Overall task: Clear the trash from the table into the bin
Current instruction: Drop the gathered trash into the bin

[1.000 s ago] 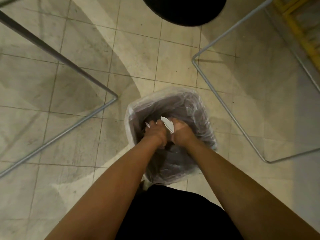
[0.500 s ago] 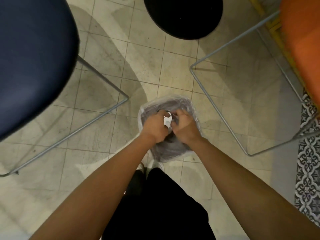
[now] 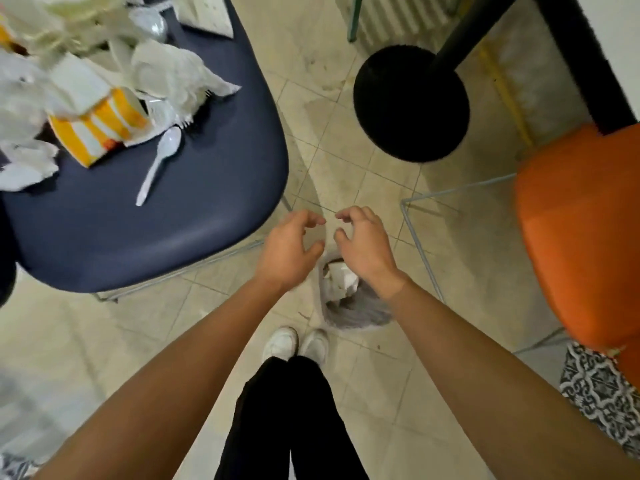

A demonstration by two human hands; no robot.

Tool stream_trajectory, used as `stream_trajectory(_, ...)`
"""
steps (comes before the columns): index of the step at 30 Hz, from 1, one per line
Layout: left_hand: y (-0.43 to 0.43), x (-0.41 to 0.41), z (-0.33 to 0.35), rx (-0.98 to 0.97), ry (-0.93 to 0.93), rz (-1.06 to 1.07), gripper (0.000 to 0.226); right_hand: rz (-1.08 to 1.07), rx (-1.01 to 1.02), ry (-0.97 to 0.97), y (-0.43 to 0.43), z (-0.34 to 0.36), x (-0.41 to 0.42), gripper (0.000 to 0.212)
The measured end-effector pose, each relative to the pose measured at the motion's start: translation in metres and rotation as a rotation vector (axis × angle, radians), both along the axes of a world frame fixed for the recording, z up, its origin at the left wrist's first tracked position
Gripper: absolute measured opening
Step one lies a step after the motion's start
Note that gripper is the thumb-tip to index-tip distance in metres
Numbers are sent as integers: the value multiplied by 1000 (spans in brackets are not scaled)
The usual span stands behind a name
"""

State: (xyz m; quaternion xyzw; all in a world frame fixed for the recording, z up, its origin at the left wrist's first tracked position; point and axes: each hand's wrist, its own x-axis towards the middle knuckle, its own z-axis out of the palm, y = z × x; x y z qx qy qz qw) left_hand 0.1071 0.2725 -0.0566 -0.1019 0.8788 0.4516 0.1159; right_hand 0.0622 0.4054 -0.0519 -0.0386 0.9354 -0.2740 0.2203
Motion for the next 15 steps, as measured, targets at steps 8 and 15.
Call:
stream_trajectory(8,-73,-9,27,-128,94,198,27,165,-22,39,-78,33,-33,32)
stream_trajectory(15,-150,-36,24,-240,34,278,31,231,-24,41,-155,31,-67,32)
